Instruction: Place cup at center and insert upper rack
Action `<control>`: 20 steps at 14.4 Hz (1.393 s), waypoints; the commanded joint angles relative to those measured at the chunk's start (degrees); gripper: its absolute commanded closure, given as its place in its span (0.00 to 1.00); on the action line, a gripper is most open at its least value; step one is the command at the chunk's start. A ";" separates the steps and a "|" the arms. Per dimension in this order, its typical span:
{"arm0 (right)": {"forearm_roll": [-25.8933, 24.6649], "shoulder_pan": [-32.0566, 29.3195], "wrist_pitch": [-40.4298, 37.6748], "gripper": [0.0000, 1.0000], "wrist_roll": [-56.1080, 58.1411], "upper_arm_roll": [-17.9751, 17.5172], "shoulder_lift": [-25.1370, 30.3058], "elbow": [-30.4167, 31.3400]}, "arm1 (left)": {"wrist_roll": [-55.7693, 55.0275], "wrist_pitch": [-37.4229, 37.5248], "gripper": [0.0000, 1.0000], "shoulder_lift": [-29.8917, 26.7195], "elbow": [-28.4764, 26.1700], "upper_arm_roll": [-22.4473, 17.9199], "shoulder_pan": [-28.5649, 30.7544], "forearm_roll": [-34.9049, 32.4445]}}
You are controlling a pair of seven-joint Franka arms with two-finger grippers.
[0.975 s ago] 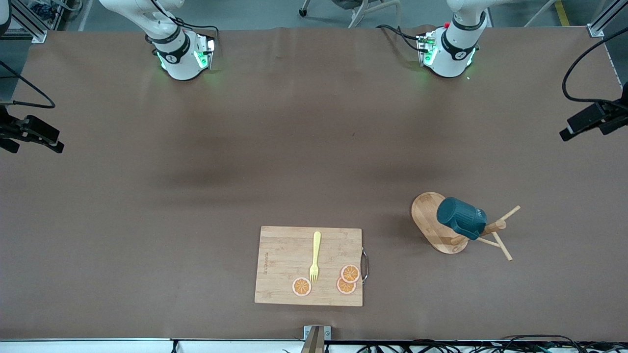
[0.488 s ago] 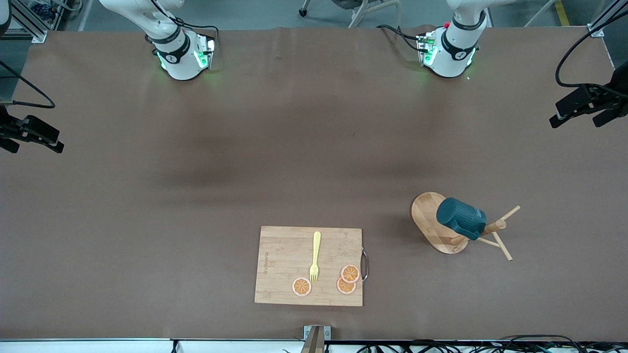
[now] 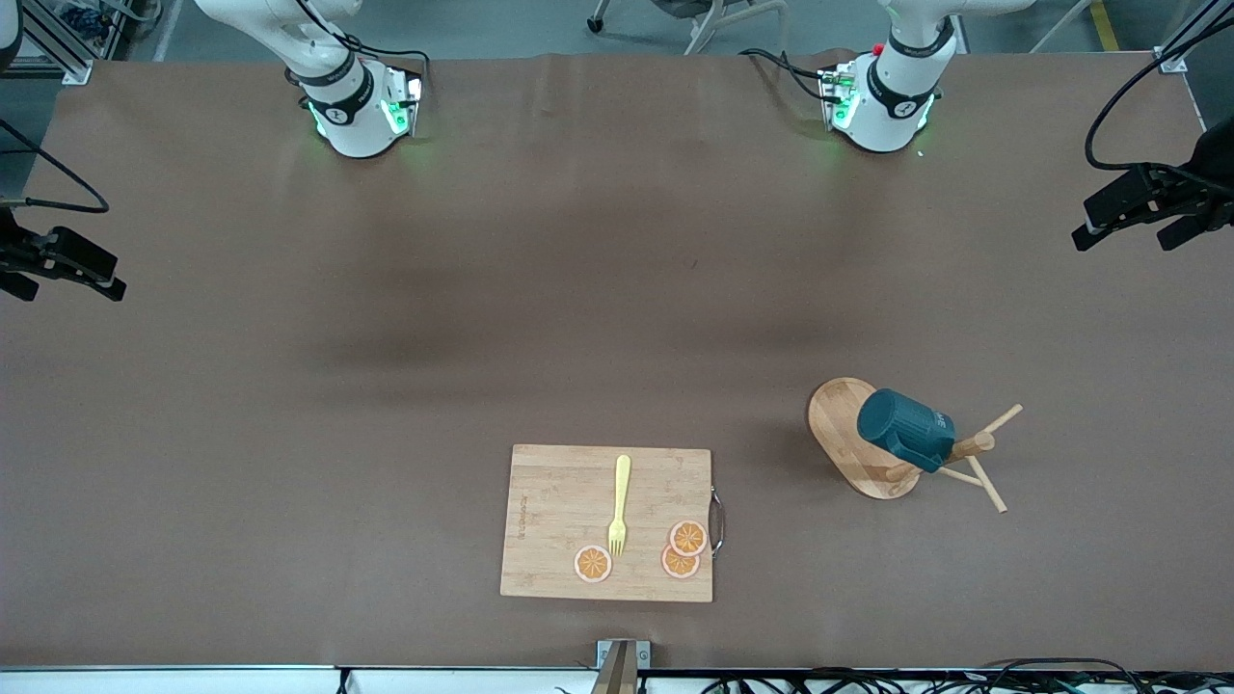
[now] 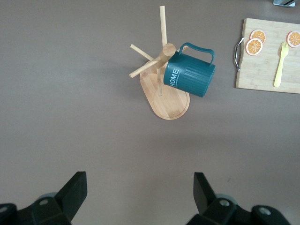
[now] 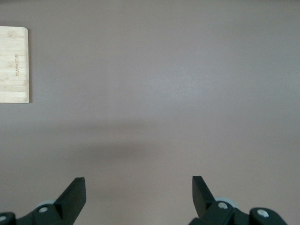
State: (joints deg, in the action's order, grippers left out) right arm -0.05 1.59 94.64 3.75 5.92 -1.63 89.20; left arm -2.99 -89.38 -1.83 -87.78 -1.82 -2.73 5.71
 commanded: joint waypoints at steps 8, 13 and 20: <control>-0.47 0.08 -0.07 0.00 -0.06 -0.03 1.10 0.89 | 0.09 -2.47 0.00 -0.80 -0.28 -0.37 -0.44 -0.35; -0.04 0.07 -0.07 0.00 -0.14 -0.03 1.10 0.89 | 0.18 -3.25 0.00 -0.54 -0.29 -0.37 -0.52 -0.70; 0.23 -0.01 -0.07 0.00 -0.23 -0.03 1.10 0.81 | 0.88 -3.34 0.00 -0.81 -0.28 -0.20 -0.52 -3.25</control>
State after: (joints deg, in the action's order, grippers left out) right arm -0.05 1.59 94.63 3.74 5.92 -1.63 89.20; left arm -2.99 -92.26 -1.83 -87.75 -1.91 -2.94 3.71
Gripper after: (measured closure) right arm 0.000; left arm 0.000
